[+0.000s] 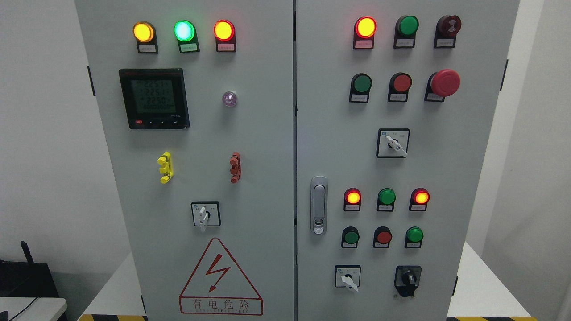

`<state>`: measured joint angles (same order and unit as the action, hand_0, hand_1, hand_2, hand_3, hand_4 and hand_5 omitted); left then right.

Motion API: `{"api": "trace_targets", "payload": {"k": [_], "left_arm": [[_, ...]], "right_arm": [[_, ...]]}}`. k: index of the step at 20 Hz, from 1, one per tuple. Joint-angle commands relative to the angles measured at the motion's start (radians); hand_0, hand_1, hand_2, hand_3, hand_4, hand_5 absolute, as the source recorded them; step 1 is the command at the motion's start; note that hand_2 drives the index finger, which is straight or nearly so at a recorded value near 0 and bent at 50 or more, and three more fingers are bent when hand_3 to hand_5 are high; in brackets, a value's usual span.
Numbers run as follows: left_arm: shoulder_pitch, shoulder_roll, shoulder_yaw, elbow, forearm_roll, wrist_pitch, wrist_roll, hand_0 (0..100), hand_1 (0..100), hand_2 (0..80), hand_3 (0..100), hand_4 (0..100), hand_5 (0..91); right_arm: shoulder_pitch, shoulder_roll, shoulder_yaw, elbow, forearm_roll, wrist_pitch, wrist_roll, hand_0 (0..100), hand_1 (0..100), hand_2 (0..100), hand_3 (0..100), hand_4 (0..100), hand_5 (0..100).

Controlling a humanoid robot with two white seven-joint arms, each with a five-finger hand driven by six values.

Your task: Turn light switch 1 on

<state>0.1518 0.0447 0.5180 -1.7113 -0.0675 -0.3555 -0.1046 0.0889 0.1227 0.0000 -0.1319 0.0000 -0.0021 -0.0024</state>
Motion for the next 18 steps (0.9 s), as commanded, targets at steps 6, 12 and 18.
{"api": "trace_targets", "payload": {"k": [6,12,18], "left_arm": [[-0.116,-0.029,-0.262,-0.125,-0.104,0.099,0.092,12,15,47.2,71,76,67.1],[-0.153,-0.075,-0.351,-0.146,-0.179,0.179,0.175,11,19,49.0,73,77,68.7],[-0.187,-0.094,-0.446,-0.168,-0.209,0.309,0.267,11,21,50.5,75,78,70.7]], "right_arm": [[0.0,0.0,0.02,0.0,-0.026,0.001,0.001,12,39,0,0,0,0],[0.0,0.0,0.02,0.0,-0.026,0.001,0.001,12,39,0,0,0,0],[0.0,0.0,0.02,0.0,-0.026,0.001,0.001,12,39,0,0,0,0]]}}
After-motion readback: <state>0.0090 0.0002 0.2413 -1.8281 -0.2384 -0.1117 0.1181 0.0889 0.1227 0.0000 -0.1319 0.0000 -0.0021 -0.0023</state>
